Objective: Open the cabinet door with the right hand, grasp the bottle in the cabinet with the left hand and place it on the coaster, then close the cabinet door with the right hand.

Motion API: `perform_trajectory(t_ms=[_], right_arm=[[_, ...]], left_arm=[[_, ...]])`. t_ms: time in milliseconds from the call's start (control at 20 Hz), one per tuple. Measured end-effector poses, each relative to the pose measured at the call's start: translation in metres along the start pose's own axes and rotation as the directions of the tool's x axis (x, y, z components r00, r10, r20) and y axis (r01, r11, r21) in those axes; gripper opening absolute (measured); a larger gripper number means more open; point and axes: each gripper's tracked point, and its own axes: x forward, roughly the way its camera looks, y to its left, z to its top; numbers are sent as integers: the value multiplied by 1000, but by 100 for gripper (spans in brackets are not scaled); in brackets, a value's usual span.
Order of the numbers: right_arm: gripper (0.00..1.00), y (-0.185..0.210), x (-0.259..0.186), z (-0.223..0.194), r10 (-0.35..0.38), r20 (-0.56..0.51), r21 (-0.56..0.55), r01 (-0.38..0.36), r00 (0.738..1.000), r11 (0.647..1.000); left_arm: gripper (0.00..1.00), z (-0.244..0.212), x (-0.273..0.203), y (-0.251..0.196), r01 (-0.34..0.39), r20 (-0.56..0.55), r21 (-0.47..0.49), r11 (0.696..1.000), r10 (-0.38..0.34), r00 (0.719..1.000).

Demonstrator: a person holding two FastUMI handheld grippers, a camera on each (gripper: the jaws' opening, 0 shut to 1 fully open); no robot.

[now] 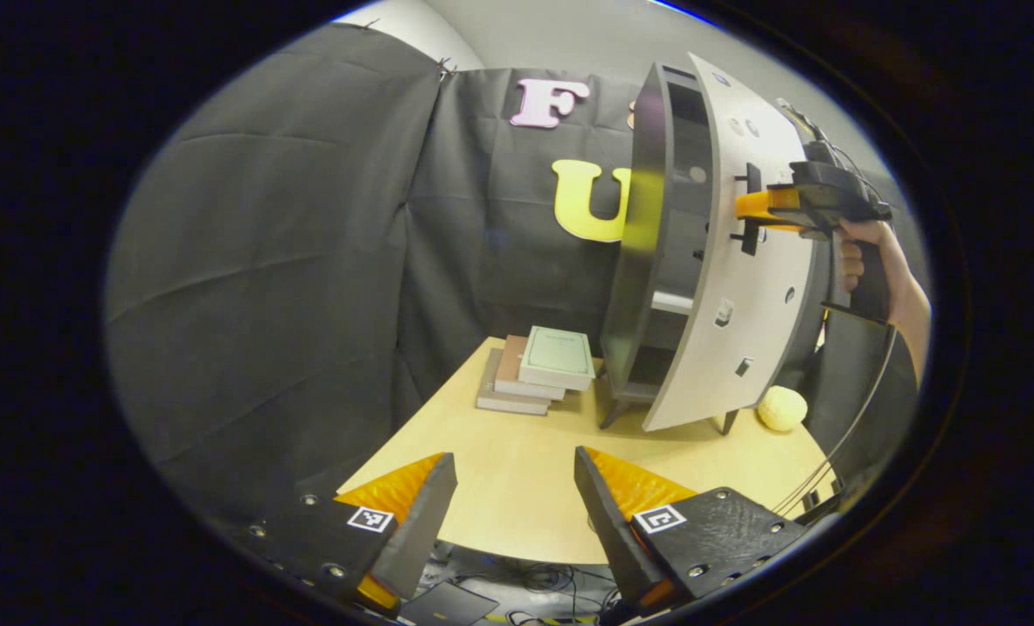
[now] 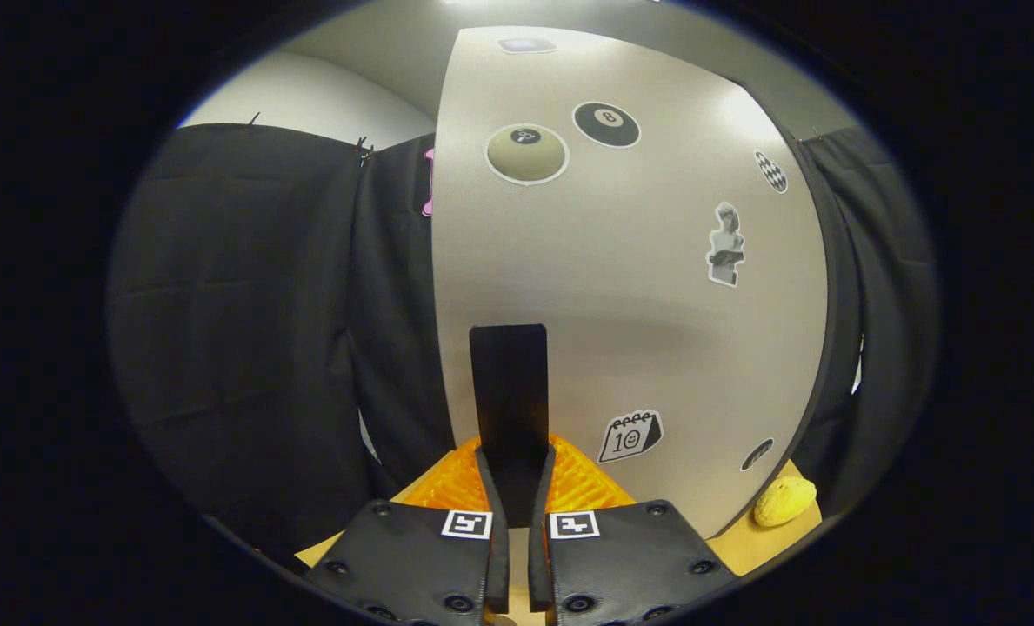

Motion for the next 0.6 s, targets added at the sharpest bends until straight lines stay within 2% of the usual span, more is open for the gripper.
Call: perform_trajectory(t_ms=[350, 600], right_arm=[[7, -5, -18, -3, 69, 5, 7, -69, 998, 998], [7, -10, -25, -5, 76, 13, -3, -76, 997, 997]], left_arm=[[82, 6, -11, -26, 36, 12, 18, 999, -36, 999], [82, 11, -16, -48, 54, 23, 19, 998, -54, 998]])
